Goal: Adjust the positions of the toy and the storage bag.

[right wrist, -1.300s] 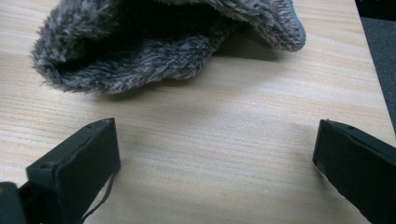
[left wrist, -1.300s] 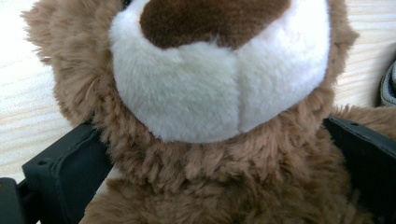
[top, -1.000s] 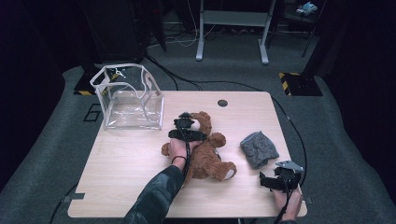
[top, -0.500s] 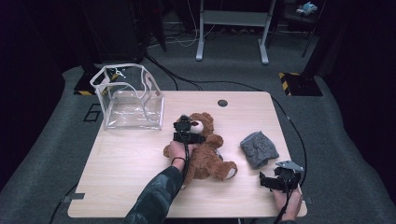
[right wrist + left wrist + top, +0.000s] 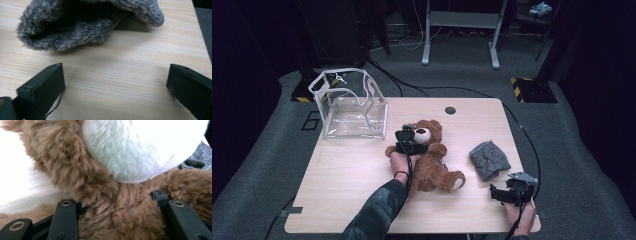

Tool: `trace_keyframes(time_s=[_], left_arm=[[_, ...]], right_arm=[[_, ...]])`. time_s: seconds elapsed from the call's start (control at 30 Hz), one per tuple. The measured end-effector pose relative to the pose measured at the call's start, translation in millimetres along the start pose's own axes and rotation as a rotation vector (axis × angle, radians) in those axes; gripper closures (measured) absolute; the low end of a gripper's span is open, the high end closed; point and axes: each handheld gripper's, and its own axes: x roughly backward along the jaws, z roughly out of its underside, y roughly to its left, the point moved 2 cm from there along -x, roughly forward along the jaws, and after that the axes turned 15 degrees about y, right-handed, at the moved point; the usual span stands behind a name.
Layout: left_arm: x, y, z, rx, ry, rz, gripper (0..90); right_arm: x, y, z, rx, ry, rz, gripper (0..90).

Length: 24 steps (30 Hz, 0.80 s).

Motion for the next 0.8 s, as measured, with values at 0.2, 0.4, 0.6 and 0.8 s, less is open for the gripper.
trace_keyframes(time_s=[0.2,0.4,0.6,0.8], left_arm=[[7.8,-4.0,2.8,-0.034,-0.040,0.026,50.9],[16.9,-6.0,6.5,-0.052,-0.075,0.052,51.8],[26.1,-8.7,12.0,-0.077,-0.124,0.066,52.5],[31.5,-12.0,15.8,-0.106,-0.158,0.077,52.9]], right_arm=[[0.4,0.6,0.3,0.014,-0.011,0.007,3.0],[-0.3,-0.5,-0.2,0.004,-0.002,-0.001,1.7],[-0.3,1.0,0.0,0.004,-0.006,0.006,1.0],[-0.1,1.3,0.2,0.011,-0.010,0.013,0.9]])
